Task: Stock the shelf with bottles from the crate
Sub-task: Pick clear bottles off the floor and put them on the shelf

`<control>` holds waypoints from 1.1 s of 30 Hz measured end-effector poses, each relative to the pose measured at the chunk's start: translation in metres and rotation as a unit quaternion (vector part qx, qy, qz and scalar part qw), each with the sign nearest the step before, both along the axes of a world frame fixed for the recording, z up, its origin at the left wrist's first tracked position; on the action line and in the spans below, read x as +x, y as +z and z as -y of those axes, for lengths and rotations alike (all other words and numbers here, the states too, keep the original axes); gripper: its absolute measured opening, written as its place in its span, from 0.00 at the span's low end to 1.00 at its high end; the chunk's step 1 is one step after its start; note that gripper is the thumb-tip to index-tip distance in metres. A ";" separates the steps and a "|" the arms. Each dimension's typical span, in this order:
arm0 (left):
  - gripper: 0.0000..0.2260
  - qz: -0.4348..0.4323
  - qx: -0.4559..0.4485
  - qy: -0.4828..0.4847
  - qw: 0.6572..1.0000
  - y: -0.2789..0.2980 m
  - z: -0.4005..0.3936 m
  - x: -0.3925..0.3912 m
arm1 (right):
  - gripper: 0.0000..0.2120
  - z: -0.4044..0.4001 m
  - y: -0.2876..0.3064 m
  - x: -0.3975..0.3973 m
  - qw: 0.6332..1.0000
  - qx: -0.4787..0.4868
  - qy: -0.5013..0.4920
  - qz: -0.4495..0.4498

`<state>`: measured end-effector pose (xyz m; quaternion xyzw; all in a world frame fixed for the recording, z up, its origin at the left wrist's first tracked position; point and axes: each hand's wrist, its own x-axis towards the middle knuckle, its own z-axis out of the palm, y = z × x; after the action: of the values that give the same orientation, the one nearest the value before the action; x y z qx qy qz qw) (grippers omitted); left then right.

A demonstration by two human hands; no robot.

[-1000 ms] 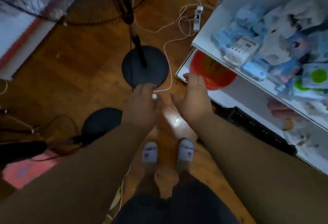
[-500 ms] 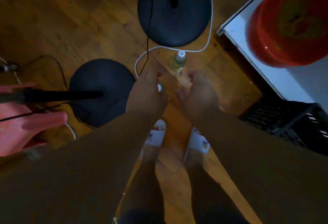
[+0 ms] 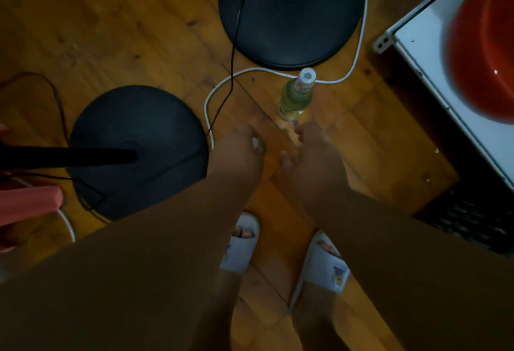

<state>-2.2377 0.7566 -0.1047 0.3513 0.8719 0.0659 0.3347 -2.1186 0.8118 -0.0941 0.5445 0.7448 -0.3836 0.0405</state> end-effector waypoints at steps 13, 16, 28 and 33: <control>0.12 0.009 0.037 -0.020 0.999 -0.009 -0.055 -0.011 | 0.27 -0.084 -0.022 -0.039 0.989 -0.049 -0.128 -0.050; 0.09 0.054 0.091 0.008 0.994 -0.020 -0.060 -0.013 | 0.09 -0.090 -0.038 -0.046 0.988 -0.035 -0.136 -0.067; 0.09 0.086 0.146 0.041 0.985 0.123 -0.051 0.018 | 0.04 -0.074 0.122 0.032 0.969 0.003 -0.195 -0.155; 0.10 0.084 0.215 0.055 0.971 0.287 -0.051 0.059 | 0.07 -0.063 0.288 0.075 0.950 0.039 -0.249 -0.184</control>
<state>-2.1784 0.8073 0.1826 0.3602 0.8240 0.2993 0.3189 -2.0437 0.8749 0.1938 0.6338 0.5944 -0.4456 -0.2156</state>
